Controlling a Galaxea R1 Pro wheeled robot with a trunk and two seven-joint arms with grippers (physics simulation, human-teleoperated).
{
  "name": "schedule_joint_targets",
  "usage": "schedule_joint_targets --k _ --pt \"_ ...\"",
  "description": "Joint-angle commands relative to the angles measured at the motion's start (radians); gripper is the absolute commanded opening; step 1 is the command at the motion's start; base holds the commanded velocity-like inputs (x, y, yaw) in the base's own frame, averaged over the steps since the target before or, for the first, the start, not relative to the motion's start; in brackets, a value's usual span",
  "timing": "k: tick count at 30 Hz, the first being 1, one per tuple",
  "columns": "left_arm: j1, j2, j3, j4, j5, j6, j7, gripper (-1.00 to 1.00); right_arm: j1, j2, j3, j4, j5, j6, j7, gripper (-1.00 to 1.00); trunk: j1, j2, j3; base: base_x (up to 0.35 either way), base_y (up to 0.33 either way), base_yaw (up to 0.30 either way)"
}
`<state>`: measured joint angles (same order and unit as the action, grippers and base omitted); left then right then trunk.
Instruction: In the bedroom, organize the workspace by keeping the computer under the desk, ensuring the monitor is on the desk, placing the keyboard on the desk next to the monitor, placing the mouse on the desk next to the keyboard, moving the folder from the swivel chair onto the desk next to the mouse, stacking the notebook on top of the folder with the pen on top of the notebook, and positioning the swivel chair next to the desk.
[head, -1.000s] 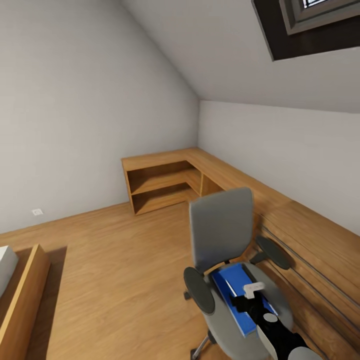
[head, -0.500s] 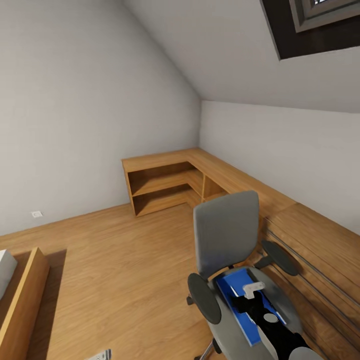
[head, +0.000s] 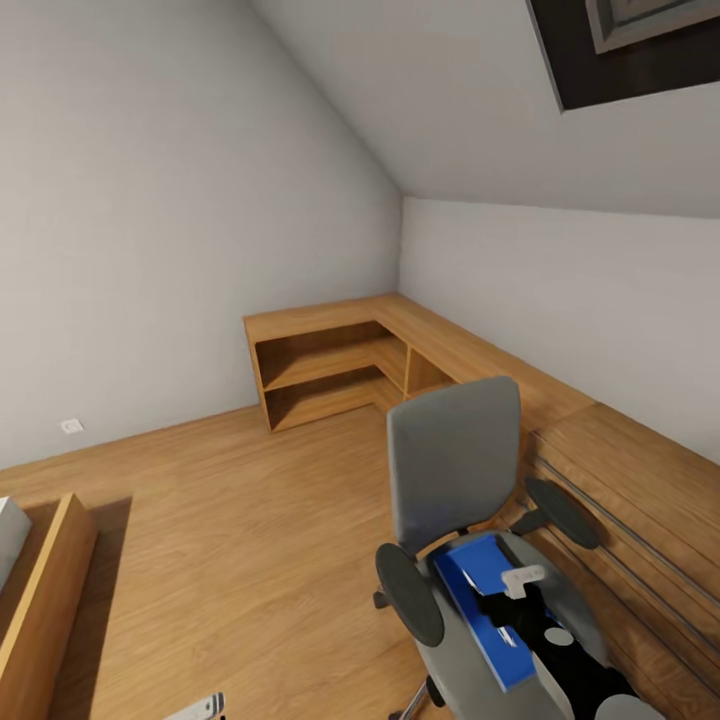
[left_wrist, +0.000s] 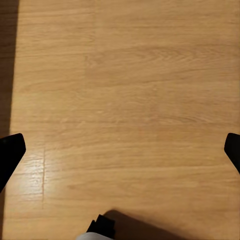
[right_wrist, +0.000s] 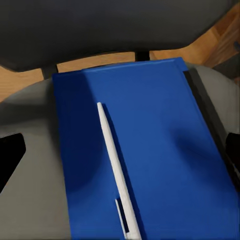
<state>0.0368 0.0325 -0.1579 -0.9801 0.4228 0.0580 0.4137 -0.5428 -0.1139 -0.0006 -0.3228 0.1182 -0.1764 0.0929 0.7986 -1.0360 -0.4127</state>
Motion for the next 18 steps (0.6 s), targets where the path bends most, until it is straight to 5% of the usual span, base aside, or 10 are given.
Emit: schedule_joint_targets --k 1,7,12,18 --pt "0.0 0.001 -0.004 -0.003 0.005 0.004 0.008 1.0 -0.001 -0.003 0.0 0.001 0.008 -0.002 0.001 1.0 0.004 -0.008 -0.004 0.0 0.0 0.0" --pt "0.0 0.003 -0.003 -0.007 0.006 0.003 0.005 1.0 -0.001 -0.015 -0.002 0.003 0.006 0.008 0.002 1.0 0.027 -0.05 -0.023 0.0 0.0 0.0" --pt "0.0 0.006 -0.003 -0.041 0.007 0.004 0.004 1.0 -0.002 -0.019 -0.002 0.0 0.005 0.089 0.003 1.0 0.046 -0.085 -0.039 0.0 0.0 0.0" --pt "0.023 0.011 -0.003 -0.197 0.006 0.008 0.004 1.0 -0.003 -0.018 -0.002 -0.002 0.003 0.145 0.005 1.0 0.069 -0.127 -0.057 0.0 0.0 0.0"
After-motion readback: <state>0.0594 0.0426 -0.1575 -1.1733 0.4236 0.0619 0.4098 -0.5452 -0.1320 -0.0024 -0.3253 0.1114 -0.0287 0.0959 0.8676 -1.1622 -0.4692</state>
